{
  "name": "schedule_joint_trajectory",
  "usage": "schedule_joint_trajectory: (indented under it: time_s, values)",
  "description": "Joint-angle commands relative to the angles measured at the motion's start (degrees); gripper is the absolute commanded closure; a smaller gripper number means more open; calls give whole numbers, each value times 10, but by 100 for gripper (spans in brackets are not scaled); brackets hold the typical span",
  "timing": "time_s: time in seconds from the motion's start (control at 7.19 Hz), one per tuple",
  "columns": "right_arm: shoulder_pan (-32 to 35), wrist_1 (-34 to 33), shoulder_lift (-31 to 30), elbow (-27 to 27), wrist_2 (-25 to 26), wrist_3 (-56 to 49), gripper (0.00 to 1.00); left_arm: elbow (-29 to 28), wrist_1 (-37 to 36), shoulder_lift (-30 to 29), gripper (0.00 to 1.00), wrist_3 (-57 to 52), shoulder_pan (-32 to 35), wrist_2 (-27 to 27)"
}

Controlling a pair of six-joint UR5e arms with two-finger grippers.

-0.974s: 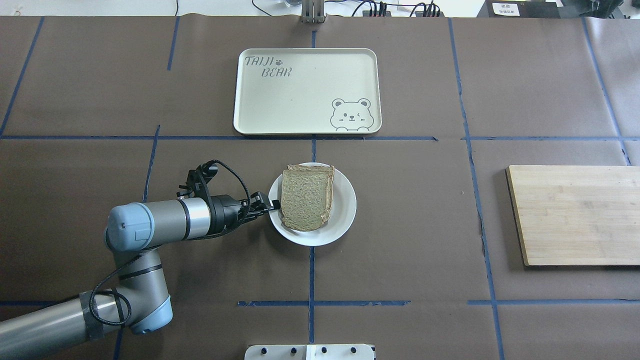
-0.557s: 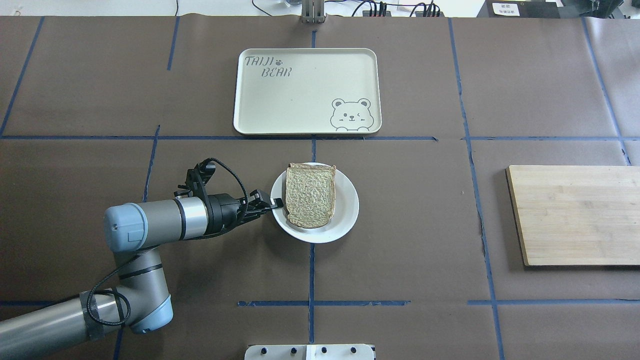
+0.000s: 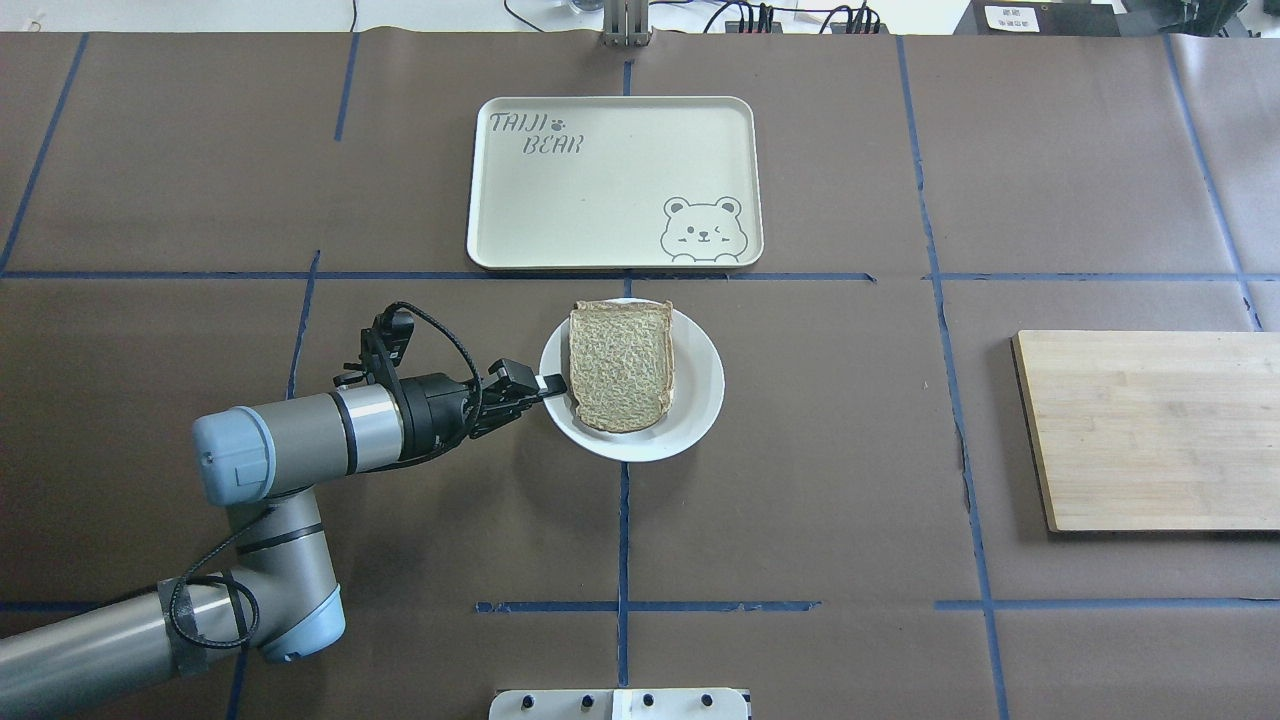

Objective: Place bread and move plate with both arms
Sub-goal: 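Slide the plate with the left gripper onto the TAIJI BEAR tray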

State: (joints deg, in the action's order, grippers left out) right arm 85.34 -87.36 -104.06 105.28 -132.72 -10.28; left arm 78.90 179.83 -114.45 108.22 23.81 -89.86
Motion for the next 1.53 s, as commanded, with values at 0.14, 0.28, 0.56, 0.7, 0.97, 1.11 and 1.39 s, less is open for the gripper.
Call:
schedule_joint_trajectory:
  time_s: [0.14, 0.28, 0.56, 0.7, 0.97, 1.11, 1.39]
  values:
    - [0, 0, 0, -1, 0, 0, 0, -15, 2, -10, 98, 67, 28, 44]
    - [0, 0, 0, 0, 0, 0, 0, -52, 2, -31, 98, 94, 40, 65]
    - [0, 0, 2, 1, 0, 0, 0, -151, 1, -103, 98, 127, 82, 68]
    - [0, 0, 2, 1, 0, 0, 0, -197, -1, -140, 98, 154, 105, 68]
    - [0, 0, 3, -1, 0, 0, 0, -293, -2, -203, 98, 157, 116, 69]
    - [0, 0, 3, -1, 0, 0, 0, -322, -3, -224, 98, 157, 116, 69]
    - [0, 0, 3, -1, 0, 0, 0, -347, -3, -235, 92, 156, 114, 69]
